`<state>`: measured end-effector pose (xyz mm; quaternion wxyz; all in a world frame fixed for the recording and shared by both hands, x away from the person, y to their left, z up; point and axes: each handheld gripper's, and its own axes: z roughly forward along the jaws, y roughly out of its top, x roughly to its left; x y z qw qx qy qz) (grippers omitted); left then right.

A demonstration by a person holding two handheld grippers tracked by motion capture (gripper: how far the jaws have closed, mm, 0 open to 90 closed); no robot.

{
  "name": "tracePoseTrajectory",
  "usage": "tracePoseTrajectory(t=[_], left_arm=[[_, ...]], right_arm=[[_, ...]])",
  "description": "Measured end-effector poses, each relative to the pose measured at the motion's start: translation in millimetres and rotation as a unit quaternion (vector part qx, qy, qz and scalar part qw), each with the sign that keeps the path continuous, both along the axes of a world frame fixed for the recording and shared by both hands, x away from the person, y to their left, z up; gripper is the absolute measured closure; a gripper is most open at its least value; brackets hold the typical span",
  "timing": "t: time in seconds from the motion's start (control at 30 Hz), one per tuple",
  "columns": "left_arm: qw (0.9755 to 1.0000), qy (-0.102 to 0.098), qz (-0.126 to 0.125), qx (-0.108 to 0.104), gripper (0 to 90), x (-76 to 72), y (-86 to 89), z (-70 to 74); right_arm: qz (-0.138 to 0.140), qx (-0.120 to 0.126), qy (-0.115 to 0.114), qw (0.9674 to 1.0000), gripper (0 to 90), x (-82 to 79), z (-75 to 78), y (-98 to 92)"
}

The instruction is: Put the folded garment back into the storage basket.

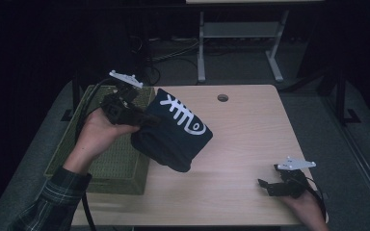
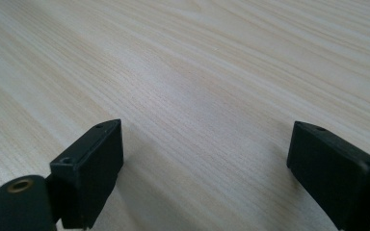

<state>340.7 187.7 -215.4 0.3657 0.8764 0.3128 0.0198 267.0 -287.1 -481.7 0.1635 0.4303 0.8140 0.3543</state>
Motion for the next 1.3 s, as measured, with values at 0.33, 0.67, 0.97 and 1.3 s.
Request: tracePoseTrajectory(t=[0.33,0.67,0.97,1.3], left_arm=[[0.9996,-0.009,0.025,-0.01,71.7,-3.6,25.9,13.4],[0.9978,-0.022,0.059,-0.021,71.7,-9.4,58.7,30.6],[0.995,-0.027,0.093,-0.024,71.7,-13.7,88.8,38.7],[0.9916,-0.027,0.125,-0.022,71.6,-15.8,116.6,36.3]], right_arm=[[-0.001,-0.001,-0.001,1.0,12.3,0.1,-0.1,-0.2],[-0.002,-0.001,-0.002,1.0,12.3,0.3,-0.2,-0.4],[-0.003,-0.002,-0.002,1.0,12.3,0.5,-0.1,-0.5],[-0.004,-0.002,-0.003,1.0,12.3,0.6,-0.2,-0.7]])
